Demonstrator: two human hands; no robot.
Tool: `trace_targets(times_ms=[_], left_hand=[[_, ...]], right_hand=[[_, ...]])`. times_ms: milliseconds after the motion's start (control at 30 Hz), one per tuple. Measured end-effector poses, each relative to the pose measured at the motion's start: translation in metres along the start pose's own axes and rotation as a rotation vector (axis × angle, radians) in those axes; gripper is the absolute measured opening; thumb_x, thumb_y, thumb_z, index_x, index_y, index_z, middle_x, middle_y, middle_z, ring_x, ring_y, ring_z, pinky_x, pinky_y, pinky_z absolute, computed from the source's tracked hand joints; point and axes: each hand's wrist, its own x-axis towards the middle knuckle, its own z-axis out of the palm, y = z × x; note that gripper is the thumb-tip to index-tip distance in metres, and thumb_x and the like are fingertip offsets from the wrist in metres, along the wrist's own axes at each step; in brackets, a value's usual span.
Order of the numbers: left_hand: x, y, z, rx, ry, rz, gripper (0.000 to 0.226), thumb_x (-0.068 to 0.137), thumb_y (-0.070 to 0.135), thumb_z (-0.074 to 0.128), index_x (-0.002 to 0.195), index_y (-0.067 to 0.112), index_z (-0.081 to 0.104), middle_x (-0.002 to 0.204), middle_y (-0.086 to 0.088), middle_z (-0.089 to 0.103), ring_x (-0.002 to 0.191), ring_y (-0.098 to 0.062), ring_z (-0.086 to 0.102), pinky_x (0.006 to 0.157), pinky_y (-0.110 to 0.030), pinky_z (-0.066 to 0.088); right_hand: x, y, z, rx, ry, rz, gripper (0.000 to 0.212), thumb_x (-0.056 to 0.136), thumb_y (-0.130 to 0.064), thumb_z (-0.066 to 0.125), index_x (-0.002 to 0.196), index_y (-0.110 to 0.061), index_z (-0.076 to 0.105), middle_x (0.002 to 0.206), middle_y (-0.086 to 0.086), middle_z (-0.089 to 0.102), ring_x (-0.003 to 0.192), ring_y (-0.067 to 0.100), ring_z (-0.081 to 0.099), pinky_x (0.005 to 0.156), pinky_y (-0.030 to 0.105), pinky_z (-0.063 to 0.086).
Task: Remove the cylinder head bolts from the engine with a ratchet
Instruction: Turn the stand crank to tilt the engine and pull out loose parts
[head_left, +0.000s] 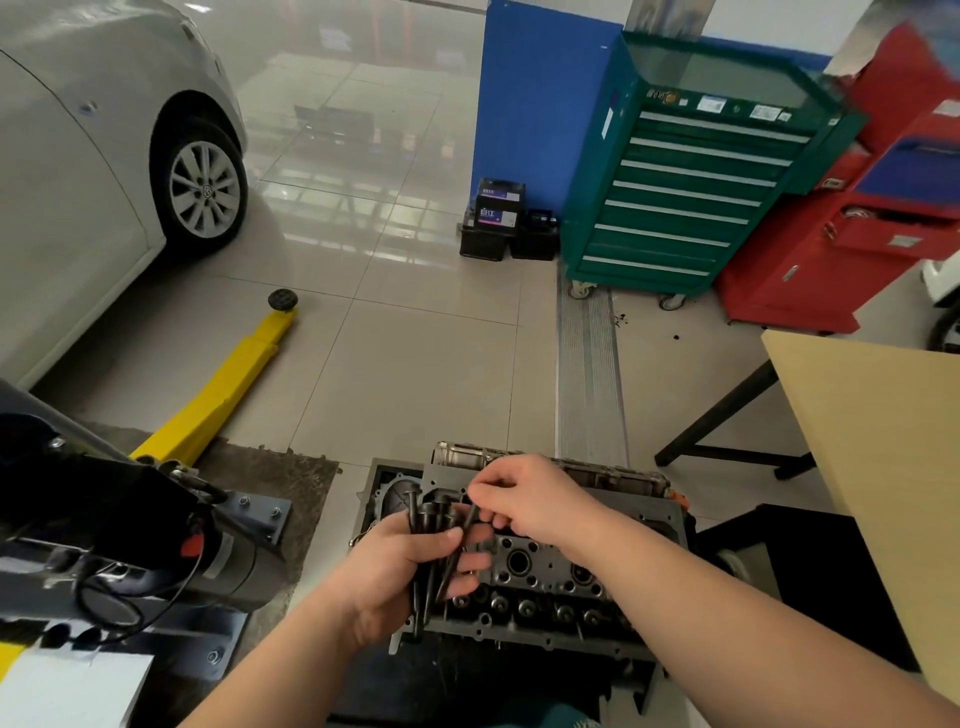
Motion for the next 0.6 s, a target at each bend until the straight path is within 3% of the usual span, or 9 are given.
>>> trace_targets(times_ms=[67,167,300,400,600], left_hand=[[0.001,0.002,0.0,-0.057,0.066,0.038,0.036,0.098,-0.005,0.057,0.134,-0.002,0.061,0.131,-0.028,0.067,0.12,-0.045,0.067,0.089,-0.053,0.062],[0.002,0.009,-0.007,-0.179,0.231,0.158,0.033,0.102,-0.006,0.049,0.134,0.001,0.058,0.128,-0.022,0.071,0.114,-0.04,0.072,0.088,-0.057,0.06],[-0.004,0.016,-0.026,-0.264,0.276,0.178,0.035,0.105,-0.006,0.043,0.136,0.003,0.056,0.13,-0.019,0.071,0.117,-0.039,0.07,0.087,-0.059,0.06],[-0.005,0.013,-0.034,-0.271,0.298,0.163,0.035,0.107,-0.004,0.04,0.139,0.003,0.054,0.131,-0.02,0.07,0.119,-0.041,0.069,0.09,-0.063,0.058],[-0.002,0.007,-0.037,-0.285,0.317,0.149,0.035,0.107,-0.002,0.04,0.139,0.001,0.054,0.132,-0.017,0.071,0.117,-0.04,0.07,0.09,-0.06,0.059]], right_hand=[[-0.001,0.0,-0.01,0.013,-0.002,-0.014,0.006,0.099,-0.033,0.067,0.1,-0.033,0.073,0.084,-0.013,0.077,0.068,-0.001,0.068,0.064,0.021,0.054],[-0.004,0.004,-0.027,0.018,0.136,-0.076,0.01,0.098,-0.028,0.069,0.101,-0.036,0.071,0.091,-0.015,0.077,0.077,0.005,0.072,0.074,0.027,0.061],[-0.007,0.022,-0.034,-0.191,0.307,-0.105,0.017,0.096,-0.032,0.072,0.099,-0.048,0.069,0.099,-0.023,0.07,0.094,-0.005,0.064,0.081,0.015,0.047],[-0.006,0.033,-0.027,-0.306,0.261,-0.127,0.02,0.097,-0.034,0.069,0.114,-0.045,0.07,0.106,-0.03,0.064,0.1,-0.008,0.06,0.09,0.016,0.044],[0.002,0.045,-0.006,-0.44,0.246,-0.181,0.024,0.1,-0.031,0.066,0.123,-0.035,0.07,0.122,-0.018,0.067,0.114,0.0,0.058,0.103,0.022,0.045]])
